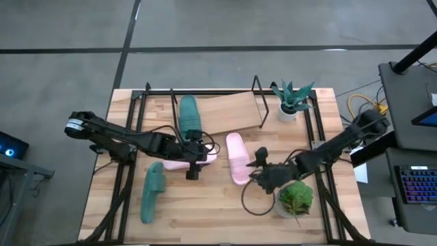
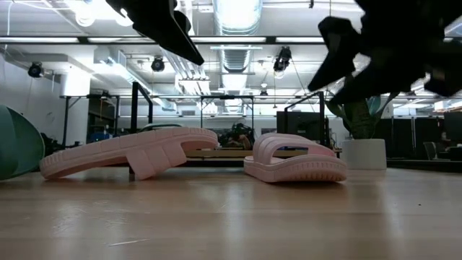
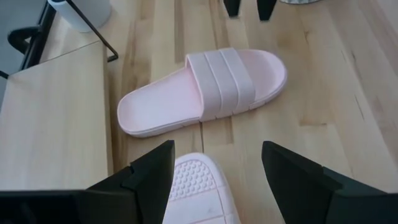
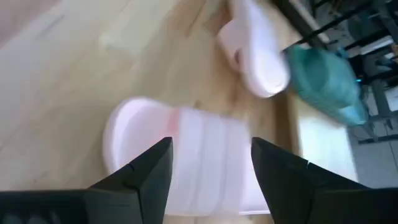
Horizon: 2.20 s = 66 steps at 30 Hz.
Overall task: Pick and place slides into the shelf
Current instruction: Put the right pink slide on the shelf
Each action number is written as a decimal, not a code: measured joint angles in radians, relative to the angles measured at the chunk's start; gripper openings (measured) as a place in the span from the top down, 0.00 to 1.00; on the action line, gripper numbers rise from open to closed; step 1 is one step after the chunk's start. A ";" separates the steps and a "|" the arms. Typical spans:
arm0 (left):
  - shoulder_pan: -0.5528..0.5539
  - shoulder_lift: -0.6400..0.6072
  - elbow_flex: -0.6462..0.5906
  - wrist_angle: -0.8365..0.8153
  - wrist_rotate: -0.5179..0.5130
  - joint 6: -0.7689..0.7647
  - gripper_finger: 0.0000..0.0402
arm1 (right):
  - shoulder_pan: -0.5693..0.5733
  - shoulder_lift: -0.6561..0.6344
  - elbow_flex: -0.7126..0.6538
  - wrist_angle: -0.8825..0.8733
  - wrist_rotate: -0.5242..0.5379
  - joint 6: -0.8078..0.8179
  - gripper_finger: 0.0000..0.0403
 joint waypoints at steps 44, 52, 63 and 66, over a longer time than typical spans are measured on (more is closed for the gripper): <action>0.000 0.002 -0.014 0.007 -0.019 -0.056 0.44 | -0.011 0.386 0.083 0.048 0.401 -0.122 0.49; 0.000 0.002 -0.016 0.006 -0.019 -0.062 0.44 | -0.022 0.391 0.082 0.059 0.441 -0.124 0.69; -0.001 0.002 -0.017 0.007 -0.035 -0.071 0.44 | -0.019 0.305 0.082 0.055 0.482 -0.218 0.96; -0.001 0.002 -0.017 0.008 -0.062 -0.070 0.44 | -0.009 0.249 0.082 0.050 0.539 -0.270 0.97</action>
